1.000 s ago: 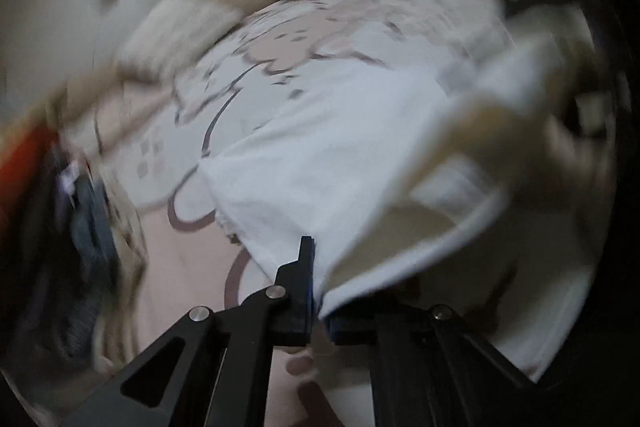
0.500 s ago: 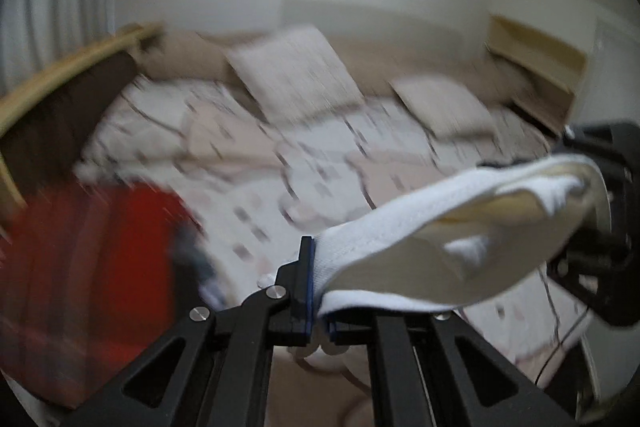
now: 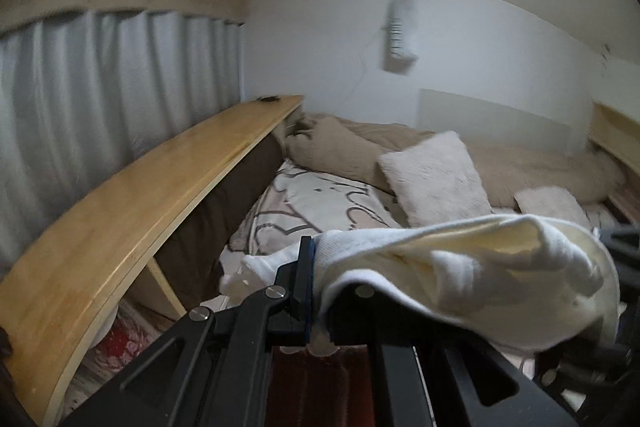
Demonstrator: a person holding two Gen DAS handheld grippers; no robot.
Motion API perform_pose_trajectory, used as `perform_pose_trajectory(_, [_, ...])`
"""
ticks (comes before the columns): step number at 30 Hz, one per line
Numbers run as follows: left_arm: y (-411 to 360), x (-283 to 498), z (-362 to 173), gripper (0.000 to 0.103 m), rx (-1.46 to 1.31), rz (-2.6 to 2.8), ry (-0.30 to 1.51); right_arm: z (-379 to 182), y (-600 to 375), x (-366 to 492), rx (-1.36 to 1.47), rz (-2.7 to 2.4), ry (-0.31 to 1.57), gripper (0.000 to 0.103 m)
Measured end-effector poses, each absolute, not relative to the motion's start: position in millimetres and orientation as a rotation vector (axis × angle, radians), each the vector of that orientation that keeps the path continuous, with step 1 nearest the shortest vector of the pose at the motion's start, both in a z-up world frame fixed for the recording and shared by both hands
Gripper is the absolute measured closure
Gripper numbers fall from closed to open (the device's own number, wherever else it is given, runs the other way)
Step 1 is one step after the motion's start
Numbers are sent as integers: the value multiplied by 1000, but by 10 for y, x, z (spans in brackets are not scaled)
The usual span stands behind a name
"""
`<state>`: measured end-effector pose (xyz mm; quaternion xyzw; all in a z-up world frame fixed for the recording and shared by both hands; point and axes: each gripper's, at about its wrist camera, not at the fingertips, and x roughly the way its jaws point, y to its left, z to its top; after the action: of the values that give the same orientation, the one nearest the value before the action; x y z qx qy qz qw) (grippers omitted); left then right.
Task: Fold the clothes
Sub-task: 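Lift the folded T-shirt with both tools and carry it to the clothes stack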
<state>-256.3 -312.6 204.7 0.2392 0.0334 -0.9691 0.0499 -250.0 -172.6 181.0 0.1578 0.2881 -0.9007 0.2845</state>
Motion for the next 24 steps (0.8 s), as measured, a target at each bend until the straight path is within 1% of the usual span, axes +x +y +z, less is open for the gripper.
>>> perform_pose_trajectory(5, [-3562, -2588, 1860, 97, 751, -2917, 267, 1623, -2216, -2660, 441, -2397, 813, 95])
perform_pose_trajectory(8, [-3695, -2631, 1774, 98, 755, -2931, 340, 1540, -2382, -2713, 429, -2410, 852, 95])
perform_pose_trajectory(12, [-3726, -2612, 1683, 97, 756, -2958, 326, 1495, -2501, -2690, 415, -2409, 905, 95])
perform_pose_trajectory(17, [-3700, -2520, 1520, 97, 791, -2974, 231, 1293, -2559, -2504, 420, -2350, 952, 95])
perform_pose_trajectory(19, [-3726, -2401, 1420, 97, 810, -2987, 195, 1180, -2560, -2362, 428, -2307, 952, 95])
perform_pose_trajectory(24, [-3804, -1803, 1123, 96, 817, -3037, 115, 882, -2562, -1799, 384, -2215, 988, 95])
